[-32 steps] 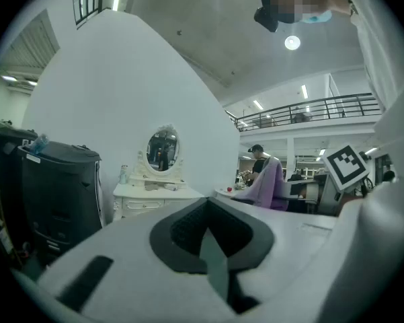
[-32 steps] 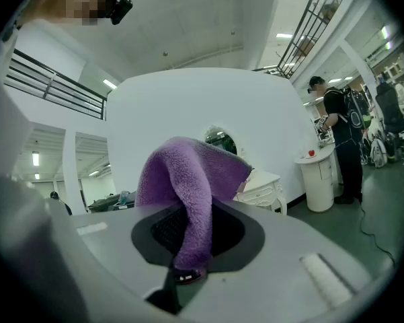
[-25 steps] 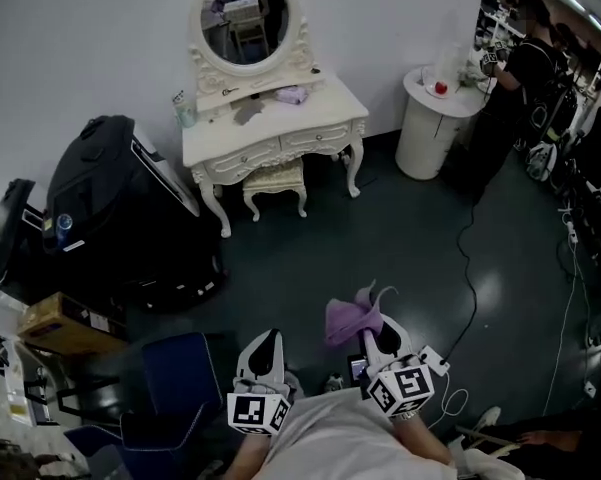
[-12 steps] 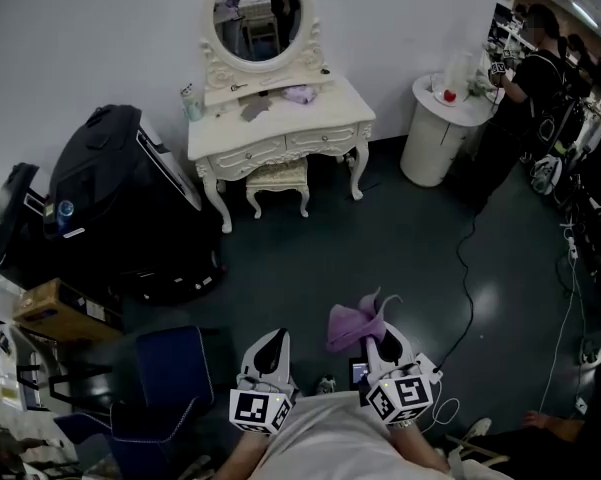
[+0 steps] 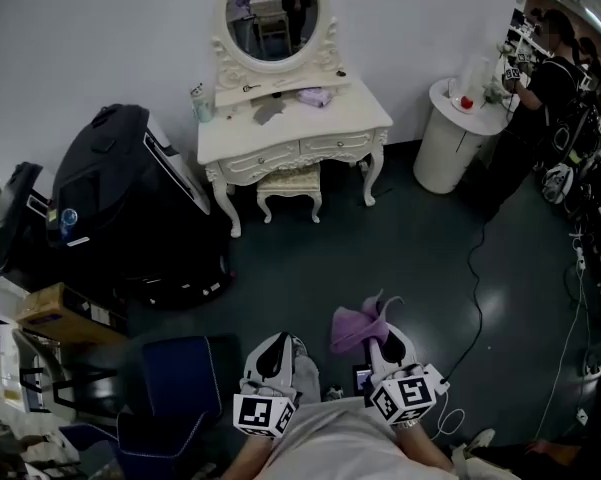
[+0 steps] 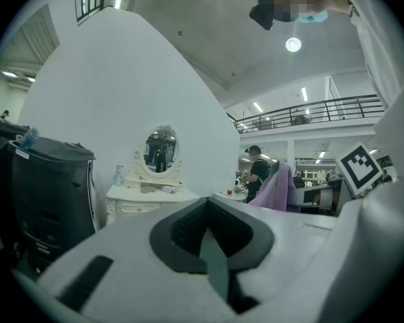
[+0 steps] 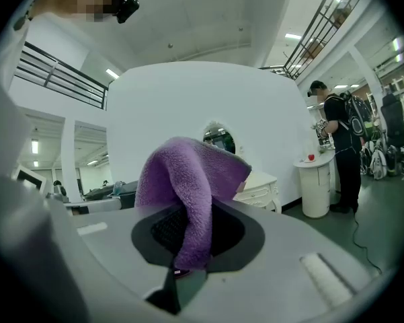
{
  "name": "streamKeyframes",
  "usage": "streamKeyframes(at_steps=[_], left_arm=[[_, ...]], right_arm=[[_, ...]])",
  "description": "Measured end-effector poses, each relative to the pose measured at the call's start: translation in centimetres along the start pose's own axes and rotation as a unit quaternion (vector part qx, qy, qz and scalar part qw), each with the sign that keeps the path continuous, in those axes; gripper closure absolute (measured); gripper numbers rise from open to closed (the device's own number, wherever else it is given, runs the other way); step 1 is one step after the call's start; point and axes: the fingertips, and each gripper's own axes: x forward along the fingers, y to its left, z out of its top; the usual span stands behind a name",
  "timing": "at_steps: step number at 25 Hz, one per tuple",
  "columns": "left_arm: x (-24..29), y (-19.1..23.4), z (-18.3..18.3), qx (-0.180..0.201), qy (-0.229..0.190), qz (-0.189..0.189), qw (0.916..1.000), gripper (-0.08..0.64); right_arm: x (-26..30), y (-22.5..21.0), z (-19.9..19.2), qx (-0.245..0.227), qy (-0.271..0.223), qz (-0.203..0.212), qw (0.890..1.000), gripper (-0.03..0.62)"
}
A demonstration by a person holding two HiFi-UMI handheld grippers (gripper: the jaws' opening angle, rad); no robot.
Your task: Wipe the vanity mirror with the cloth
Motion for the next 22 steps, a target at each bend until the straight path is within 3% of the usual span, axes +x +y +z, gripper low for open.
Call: streamKeyframes(at_steps=[5, 14, 22], left_arm=[[4.6, 4.1, 1.9, -0.014, -0.016, 0.009, 0.9997, 0.560], [14.5, 11.6, 7.3, 0.004, -0.046, -0.028, 0.9985, 0.560], [17.3, 15.8, 7.6, 0.006, -0.030, -0.041, 0.9987, 0.560]], right_arm=[[5.4, -0.2, 2.5, -0.002, -0.009, 0.011, 1.000, 0.532], [15.5, -1.0, 7.3, -0.008, -0.041, -0.012, 0.999, 0.531], [21.1, -0.5, 6.6, 0.019, -0.040, -0.038, 0.998, 0.531]])
